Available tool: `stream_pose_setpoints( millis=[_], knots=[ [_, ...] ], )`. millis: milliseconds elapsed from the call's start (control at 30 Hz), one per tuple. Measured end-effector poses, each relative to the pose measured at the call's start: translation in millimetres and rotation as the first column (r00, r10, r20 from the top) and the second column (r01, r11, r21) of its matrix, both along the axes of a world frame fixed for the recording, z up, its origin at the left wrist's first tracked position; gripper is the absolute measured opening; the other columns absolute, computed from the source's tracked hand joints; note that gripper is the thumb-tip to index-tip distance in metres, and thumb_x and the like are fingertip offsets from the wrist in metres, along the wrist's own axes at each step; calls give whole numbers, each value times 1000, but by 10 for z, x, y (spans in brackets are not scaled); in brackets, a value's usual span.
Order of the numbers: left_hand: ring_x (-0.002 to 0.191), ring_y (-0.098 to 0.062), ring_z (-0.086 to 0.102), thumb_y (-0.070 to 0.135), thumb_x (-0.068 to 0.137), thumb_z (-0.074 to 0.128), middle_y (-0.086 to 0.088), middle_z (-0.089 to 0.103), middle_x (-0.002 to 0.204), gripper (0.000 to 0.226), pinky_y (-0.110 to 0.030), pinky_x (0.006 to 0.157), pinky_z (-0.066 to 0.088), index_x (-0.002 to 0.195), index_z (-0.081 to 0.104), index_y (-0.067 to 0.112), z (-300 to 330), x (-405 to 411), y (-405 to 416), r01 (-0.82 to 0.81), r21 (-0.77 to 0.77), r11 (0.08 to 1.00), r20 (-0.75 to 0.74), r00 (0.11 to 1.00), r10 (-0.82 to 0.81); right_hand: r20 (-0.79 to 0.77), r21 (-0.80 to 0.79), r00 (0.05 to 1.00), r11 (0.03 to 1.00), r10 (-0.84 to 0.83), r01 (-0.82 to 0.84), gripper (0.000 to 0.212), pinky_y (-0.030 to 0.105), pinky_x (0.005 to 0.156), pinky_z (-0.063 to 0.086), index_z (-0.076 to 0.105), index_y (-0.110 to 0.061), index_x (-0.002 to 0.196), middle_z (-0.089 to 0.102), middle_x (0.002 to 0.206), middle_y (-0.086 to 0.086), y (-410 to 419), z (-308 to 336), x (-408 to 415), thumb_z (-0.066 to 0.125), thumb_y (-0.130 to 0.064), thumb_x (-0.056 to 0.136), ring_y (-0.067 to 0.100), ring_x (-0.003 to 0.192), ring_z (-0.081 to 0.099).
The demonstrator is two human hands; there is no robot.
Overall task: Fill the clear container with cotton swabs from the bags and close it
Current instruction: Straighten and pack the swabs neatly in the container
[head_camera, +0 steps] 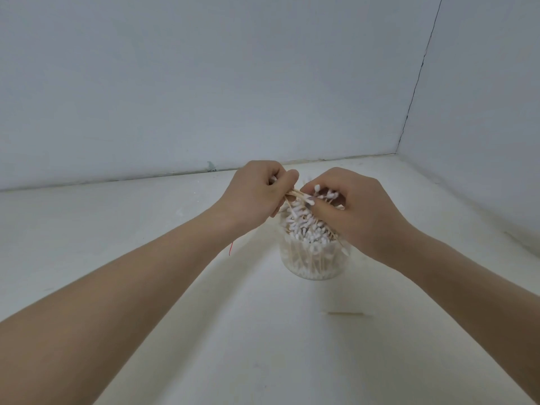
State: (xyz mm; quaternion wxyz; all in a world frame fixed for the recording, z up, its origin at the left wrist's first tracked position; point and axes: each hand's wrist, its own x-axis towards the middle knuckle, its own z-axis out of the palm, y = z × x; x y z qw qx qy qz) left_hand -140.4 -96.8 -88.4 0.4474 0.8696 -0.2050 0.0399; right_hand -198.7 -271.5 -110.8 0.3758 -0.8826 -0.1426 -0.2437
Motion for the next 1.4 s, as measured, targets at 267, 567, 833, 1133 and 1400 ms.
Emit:
stream_pose_setpoints(
  millis=[267,567,833,1133,1400],
  knots=[
    [33,-4,47,28,104,56,-4,67,57,44,-13,42,35,67,54,6,-14,15,7,-6,65,998,80,997,1,-8,12,1000,1000,-10,10,8,10,75,45,72,-19,95,68,93,-9,18,6,-9,68,-14,91,4,88,62],
    [42,-17,62,37,106,48,-17,56,60,47,-29,52,45,75,48,2,71,12,73,-71,188,980,195,980,34,-52,95,998,995,-24,29,8,7,64,40,67,-18,84,62,74,-16,5,55,-88,71,-12,88,1,70,58],
    [45,-13,53,31,104,58,5,61,50,26,-22,58,45,87,54,11,104,-7,19,19,-80,997,-61,998,-24,-71,91,997,996,21,-15,16,16,56,43,61,-23,90,64,75,0,0,99,-103,65,-7,89,12,66,57],
    [52,-12,60,30,100,65,4,67,59,24,-44,79,53,85,56,13,117,14,51,-9,-158,987,-153,988,-16,-106,262,993,965,44,-15,16,40,82,58,69,-31,95,69,88,-11,-24,53,-22,68,-16,91,11,85,69],
    [70,-13,72,24,99,67,3,74,71,19,-46,102,55,90,60,8,139,32,34,-23,-216,976,-235,972,-29,-163,326,983,945,90,-32,10,36,86,58,73,-31,97,73,92,-8,1,27,32,75,-29,87,11,90,70]
  ],
)
